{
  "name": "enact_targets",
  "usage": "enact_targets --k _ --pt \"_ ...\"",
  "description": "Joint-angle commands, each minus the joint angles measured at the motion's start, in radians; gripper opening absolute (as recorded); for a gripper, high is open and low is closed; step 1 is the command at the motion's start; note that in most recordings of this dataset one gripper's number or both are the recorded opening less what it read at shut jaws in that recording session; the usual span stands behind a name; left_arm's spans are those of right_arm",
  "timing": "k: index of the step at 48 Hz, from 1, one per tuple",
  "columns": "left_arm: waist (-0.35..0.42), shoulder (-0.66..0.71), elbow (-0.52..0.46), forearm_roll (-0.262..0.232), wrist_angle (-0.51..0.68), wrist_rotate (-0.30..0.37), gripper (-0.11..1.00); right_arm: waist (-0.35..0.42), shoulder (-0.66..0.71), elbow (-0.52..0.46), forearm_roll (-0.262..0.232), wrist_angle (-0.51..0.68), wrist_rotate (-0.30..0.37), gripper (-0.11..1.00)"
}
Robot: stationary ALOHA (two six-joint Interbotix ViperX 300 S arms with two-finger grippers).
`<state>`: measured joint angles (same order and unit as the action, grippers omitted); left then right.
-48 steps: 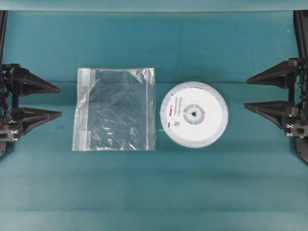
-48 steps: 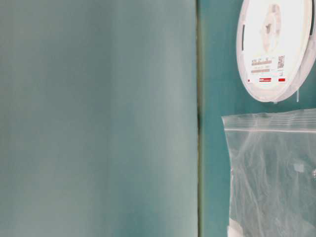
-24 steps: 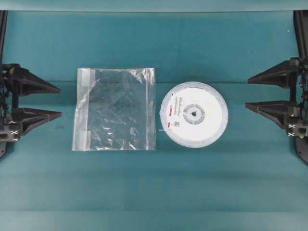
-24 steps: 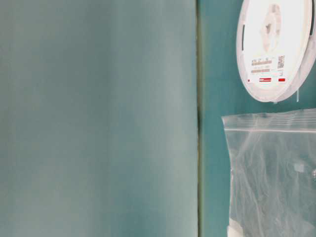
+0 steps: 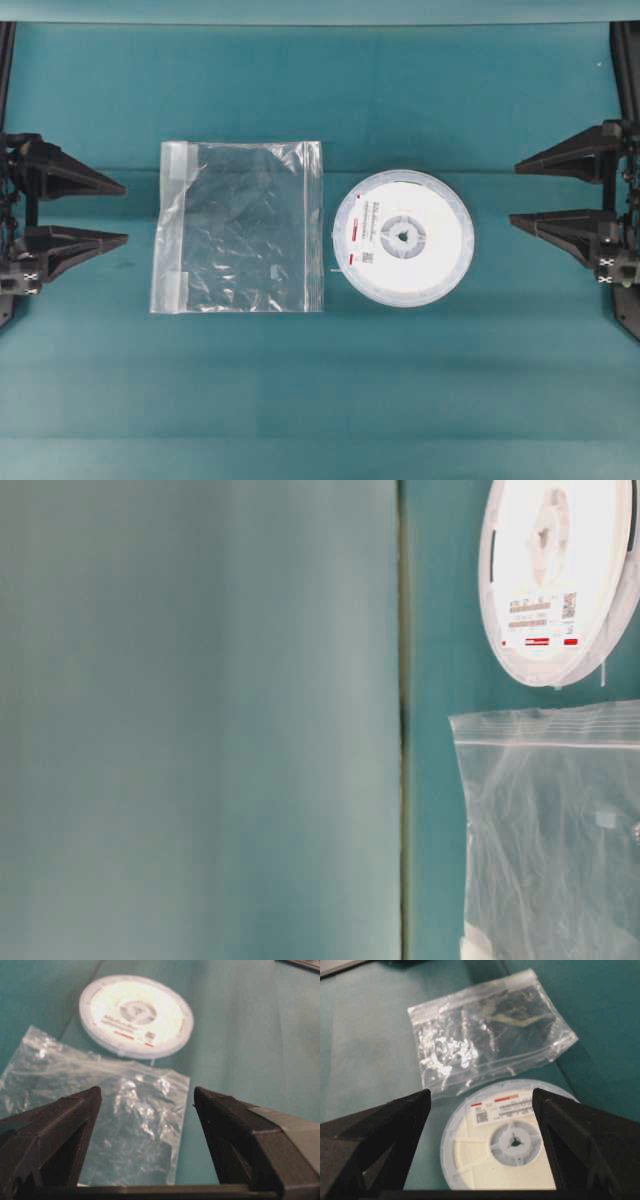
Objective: Take out the reel from the clear zip bag.
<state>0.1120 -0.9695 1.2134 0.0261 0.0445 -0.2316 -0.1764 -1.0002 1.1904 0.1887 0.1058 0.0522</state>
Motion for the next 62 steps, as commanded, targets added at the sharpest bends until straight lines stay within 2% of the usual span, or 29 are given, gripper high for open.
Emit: enact_targets --k 1,62 --pt "-0.002 0.003 -0.021 0.003 -0.003 -0.002 0.92 0.002 0.003 -0.009 -0.002 -0.003 -0.006 0.95" --pt "-0.002 0.003 -0.021 0.003 -0.003 -0.002 0.92 0.017 0.003 -0.002 0.000 -0.003 -0.002 0.95"
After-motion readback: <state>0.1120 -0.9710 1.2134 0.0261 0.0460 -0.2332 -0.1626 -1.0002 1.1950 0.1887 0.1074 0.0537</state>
